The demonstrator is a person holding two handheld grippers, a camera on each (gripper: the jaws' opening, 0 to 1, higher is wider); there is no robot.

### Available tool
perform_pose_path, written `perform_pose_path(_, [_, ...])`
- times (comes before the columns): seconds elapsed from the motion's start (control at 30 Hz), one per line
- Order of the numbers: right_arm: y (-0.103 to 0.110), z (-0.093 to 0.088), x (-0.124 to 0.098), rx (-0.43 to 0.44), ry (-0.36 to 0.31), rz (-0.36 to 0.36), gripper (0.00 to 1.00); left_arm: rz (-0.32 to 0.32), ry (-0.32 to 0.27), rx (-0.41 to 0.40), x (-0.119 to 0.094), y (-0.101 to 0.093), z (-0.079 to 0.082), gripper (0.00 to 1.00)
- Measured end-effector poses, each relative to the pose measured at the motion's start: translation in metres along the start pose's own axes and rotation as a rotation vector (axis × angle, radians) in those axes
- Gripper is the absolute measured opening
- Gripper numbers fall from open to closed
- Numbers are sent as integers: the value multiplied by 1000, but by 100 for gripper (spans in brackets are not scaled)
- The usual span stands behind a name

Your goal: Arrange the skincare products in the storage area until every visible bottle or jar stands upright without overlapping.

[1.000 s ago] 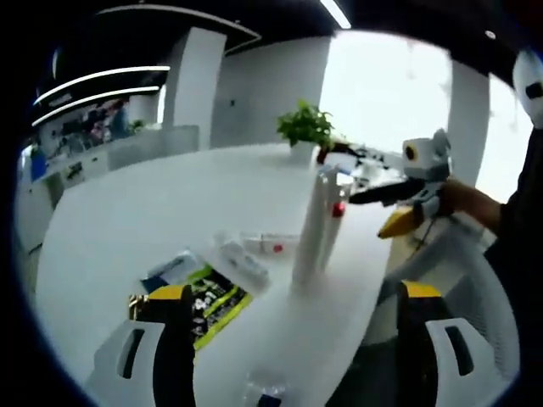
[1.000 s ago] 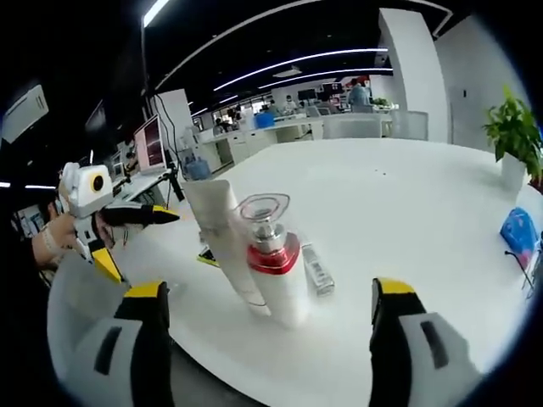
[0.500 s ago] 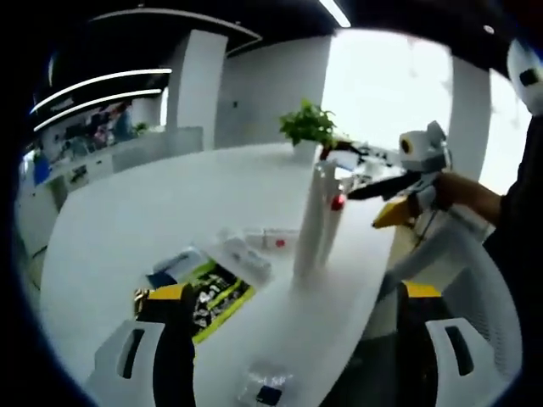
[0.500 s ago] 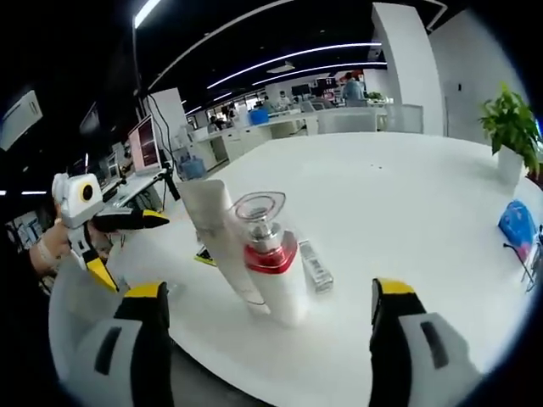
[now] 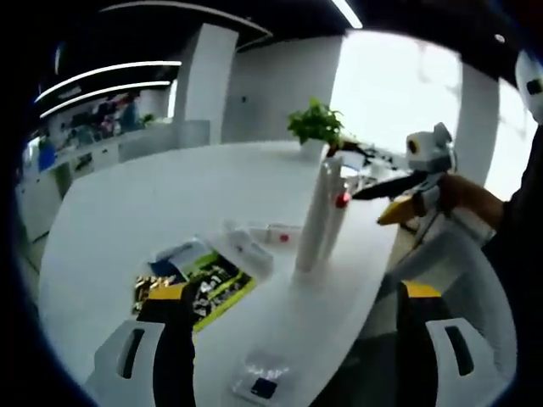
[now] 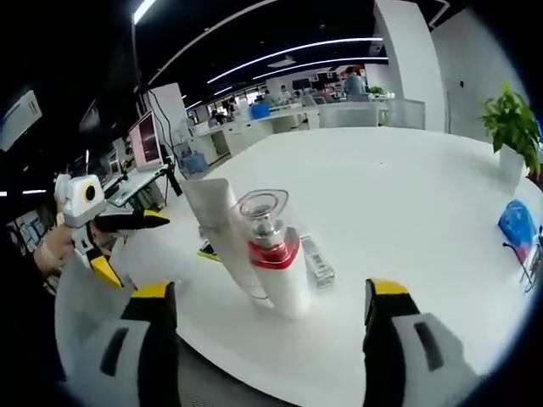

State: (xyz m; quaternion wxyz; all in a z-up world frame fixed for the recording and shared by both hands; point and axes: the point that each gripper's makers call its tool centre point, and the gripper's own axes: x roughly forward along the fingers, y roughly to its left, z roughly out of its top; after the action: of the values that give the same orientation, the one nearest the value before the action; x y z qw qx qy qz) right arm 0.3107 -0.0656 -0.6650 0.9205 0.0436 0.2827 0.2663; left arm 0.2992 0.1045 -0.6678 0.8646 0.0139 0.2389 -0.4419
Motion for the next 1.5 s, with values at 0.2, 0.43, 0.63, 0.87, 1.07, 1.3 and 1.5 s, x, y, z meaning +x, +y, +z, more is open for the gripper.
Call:
perform_pose_path(0.2, [-1,0,1,-22,24,-5,88,5,-4,-21,-2,2,-1,97])
perform_pose_path(0.43, [-5,4,0,-51,36,-4,87,15,-18,-36,-5,5,1,97])
perform_pose_path(0.63, [-8,4,1,-62,59,4,89,10,-15,-56,-5,5,-2,97])
perform_pose_path(0.87, [-10,8,3,-91,62,-14,97,17,-17,-66,-7,7,-1,97])
perform_pose_path(1.07, [-10,9,5,-90,59,-11,99,19,-9,-62,-5,9,-1,97])
perform_pose_path(1.3, [-15,9,5,-70,58,-19,100,29,2,-55,-1,15,2,96])
perform_pose_path(1.5, [-18,8,5,-66,59,-27,100,27,26,-46,6,18,1,91])
